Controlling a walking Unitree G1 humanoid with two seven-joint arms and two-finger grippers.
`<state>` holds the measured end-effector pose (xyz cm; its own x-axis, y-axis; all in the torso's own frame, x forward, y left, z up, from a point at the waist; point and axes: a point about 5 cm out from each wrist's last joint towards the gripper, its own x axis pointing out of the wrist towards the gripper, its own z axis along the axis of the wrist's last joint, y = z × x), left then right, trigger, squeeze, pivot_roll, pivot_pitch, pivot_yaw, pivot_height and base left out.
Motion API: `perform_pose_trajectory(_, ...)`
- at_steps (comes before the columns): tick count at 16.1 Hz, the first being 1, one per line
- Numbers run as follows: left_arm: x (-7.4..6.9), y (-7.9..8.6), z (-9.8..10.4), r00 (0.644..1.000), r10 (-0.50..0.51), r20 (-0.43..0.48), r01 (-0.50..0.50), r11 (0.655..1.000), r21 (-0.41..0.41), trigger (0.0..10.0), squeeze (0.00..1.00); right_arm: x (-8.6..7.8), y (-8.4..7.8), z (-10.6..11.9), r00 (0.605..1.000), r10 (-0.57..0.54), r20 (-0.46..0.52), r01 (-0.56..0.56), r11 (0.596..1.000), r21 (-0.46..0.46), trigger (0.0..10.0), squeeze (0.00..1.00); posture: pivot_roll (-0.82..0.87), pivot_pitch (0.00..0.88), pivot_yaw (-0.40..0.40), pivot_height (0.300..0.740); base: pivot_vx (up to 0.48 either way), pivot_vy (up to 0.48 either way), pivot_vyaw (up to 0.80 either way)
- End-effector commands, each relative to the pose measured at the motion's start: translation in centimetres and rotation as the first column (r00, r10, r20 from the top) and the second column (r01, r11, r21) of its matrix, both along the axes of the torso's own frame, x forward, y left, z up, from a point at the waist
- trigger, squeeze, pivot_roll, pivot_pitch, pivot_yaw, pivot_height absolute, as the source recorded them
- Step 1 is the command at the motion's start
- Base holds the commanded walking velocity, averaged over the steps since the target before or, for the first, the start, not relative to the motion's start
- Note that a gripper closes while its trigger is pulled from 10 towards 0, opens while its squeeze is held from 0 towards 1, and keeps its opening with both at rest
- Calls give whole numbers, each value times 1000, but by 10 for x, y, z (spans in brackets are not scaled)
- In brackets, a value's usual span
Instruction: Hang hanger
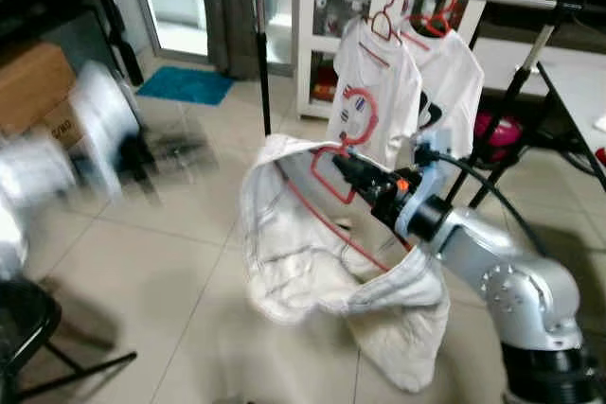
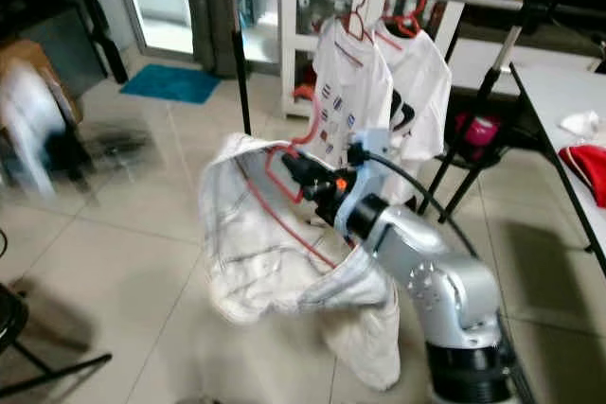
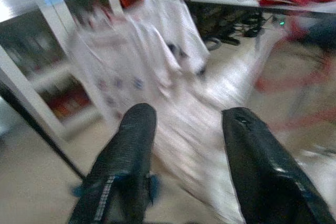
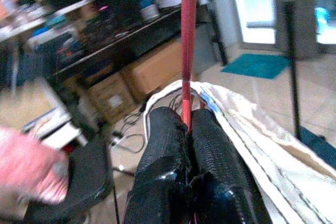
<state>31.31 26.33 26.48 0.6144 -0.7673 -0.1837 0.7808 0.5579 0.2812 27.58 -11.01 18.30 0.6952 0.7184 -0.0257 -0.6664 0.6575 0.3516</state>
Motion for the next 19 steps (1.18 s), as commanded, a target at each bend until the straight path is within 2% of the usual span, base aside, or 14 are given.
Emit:
perform_pose_trajectory(1,3,4,-3,999,-37,-40,38,999,34,10000,1000,-5,6,23,987,89,131,-93,995,26,0,0,-15,0,7,740,0,0,0)
perform_pose_trajectory(2,7,4,2,993,-84,-80,90,994,70,10000,1000,-11,8,29,972,165,165,-170,985,14,0,0,-19,0,17,740,0,0,0)
perform_pose_trajectory(4,9,-2,2,982,-142,-126,152,986,74,10000,1000,-16,10,33,959,212,187,-219,976,13,0,0,-20,0,18,740,0,0,0)
perform_pose_trajectory(5,7,-7,-1,965,-196,-172,210,975,67,10000,1000,-19,12,34,951,237,196,-244,970,13,0,0,-22,0,20,740,0,0,0)
perform_pose_trajectory(6,6,-14,-5,927,-284,-245,305,951,50,10000,1000,-22,13,36,939,274,209,-283,959,10,0,0,-28,0,24,740,0,0,0)
perform_pose_trajectory(8,8,-23,-10,882,-374,-287,406,912,59,10000,1000,-27,15,37,917,330,224,-340,940,5,0,0,-30,0,23,740,0,0,0)
perform_pose_trajectory(9,9,-24,-11,876,-387,-288,421,905,65,10000,918,-29,15,38,911,344,227,-354,935,4,0,0,-30,0,23,740,0,0,0)
perform_pose_trajectory(10,12,-27,-14,867,-404,-293,446,891,90,10000,98,-33,16,38,897,378,231,-388,922,0,0,0,-36,0,23,740,0,0,0)
perform_pose_trajectory(11,12,-29,-16,862,-412,-297,459,882,109,10000,0,-35,17,38,888,397,231,-408,913,-3,0,0,-36,0,24,740,0,0,0)
perform_pose_trajectory(15,12,-36,-29,832,-435,-346,512,841,176,9922,0,-38,19,38,874,424,239,-436,900,-2,0,0,-38,0,28,740,0,0,0)
perform_pose_trajectory(16,13,-38,-33,827,-441,-348,520,835,180,3059,0,-39,20,39,868,434,242,-447,895,-3,0,0,-38,0,28,740,0,0,0)
perform_pose_trajectory(17,14,-39,-34,826,-444,-348,524,833,180,0,0,-40,20,39,865,438,243,-451,892,-4,0,0,-39,0,29,740,0,0,0)
perform_pose_trajectory(19,15,-42,-39,815,-455,-358,539,821,186,0,0,-42,22,38,860,450,242,-463,887,-6,0,0,-40,0,29,740,0,0,0)
